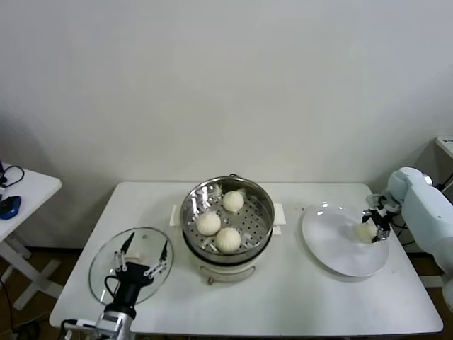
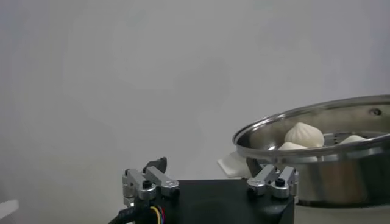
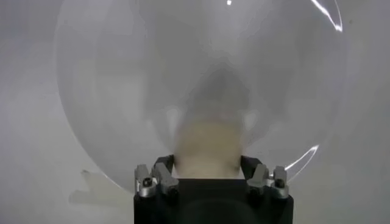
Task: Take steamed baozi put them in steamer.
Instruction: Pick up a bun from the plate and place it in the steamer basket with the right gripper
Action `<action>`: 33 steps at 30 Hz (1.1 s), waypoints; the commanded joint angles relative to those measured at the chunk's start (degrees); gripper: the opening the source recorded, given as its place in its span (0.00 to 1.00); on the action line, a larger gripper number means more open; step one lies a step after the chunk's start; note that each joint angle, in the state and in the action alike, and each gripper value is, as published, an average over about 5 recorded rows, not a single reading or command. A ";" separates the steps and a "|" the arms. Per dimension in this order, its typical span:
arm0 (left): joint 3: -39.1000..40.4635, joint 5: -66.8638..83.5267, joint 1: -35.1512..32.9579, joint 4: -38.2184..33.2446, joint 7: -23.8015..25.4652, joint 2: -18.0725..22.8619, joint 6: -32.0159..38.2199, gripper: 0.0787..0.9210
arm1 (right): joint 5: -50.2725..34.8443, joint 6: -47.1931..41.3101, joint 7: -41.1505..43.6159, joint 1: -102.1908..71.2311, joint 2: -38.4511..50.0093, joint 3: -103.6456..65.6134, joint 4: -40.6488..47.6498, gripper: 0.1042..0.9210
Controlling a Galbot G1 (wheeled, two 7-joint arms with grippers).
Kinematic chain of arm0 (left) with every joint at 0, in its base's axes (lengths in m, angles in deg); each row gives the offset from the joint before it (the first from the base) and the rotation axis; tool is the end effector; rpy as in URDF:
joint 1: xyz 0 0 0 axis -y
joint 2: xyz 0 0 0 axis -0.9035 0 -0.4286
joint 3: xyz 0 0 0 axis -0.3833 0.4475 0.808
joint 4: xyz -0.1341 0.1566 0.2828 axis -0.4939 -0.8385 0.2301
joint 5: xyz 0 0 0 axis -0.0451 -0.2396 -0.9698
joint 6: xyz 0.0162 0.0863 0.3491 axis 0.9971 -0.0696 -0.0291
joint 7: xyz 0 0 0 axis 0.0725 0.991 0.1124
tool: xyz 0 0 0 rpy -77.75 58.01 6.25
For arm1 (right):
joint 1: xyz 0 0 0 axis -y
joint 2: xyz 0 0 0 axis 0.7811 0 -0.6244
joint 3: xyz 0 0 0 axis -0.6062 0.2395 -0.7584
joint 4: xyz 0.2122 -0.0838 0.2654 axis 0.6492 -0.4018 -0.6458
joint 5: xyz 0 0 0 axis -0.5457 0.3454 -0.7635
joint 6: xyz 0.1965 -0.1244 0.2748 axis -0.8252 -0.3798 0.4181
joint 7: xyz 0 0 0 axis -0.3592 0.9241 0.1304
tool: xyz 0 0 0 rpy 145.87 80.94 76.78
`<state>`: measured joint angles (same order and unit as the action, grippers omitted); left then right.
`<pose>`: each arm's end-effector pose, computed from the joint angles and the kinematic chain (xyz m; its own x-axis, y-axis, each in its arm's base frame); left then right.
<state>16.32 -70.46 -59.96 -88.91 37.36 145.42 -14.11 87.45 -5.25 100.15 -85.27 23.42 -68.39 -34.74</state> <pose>0.1611 0.0473 -0.3248 -0.9942 0.1056 0.0225 0.1077 0.9581 0.2652 0.5671 -0.3090 -0.2411 -0.0816 0.0295 0.9962 -0.9938 -0.0784 -0.0791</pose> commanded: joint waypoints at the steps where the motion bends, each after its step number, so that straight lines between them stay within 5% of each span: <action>1: 0.18 -0.18 0.16 -0.22 -0.02 0.08 -0.13 0.88 | -0.94 -0.07 0.06 0.03 0.01 -0.14 0.04 0.74; 8: 0.13 -0.44 0.16 -0.19 -0.04 0.24 -0.11 0.88 | -13.30 -4.69 1.14 2.38 2.12 7.59 -3.17 0.73; 23: 0.78 -1.48 0.33 -1.29 -0.02 0.72 -0.43 0.88 | -61.87 -23.53 2.61 30.35 5.18 46.84 -19.29 0.72; 33: 3.34 -0.86 2.20 -1.81 0.00 1.36 0.05 0.88 | -83.20 -32.48 0.03 47.79 0.31 67.08 -30.74 0.72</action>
<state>17.98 -71.52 -59.26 -90.55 37.42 146.45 -14.12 27.51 -28.95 101.28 -53.73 26.13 -21.78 -55.80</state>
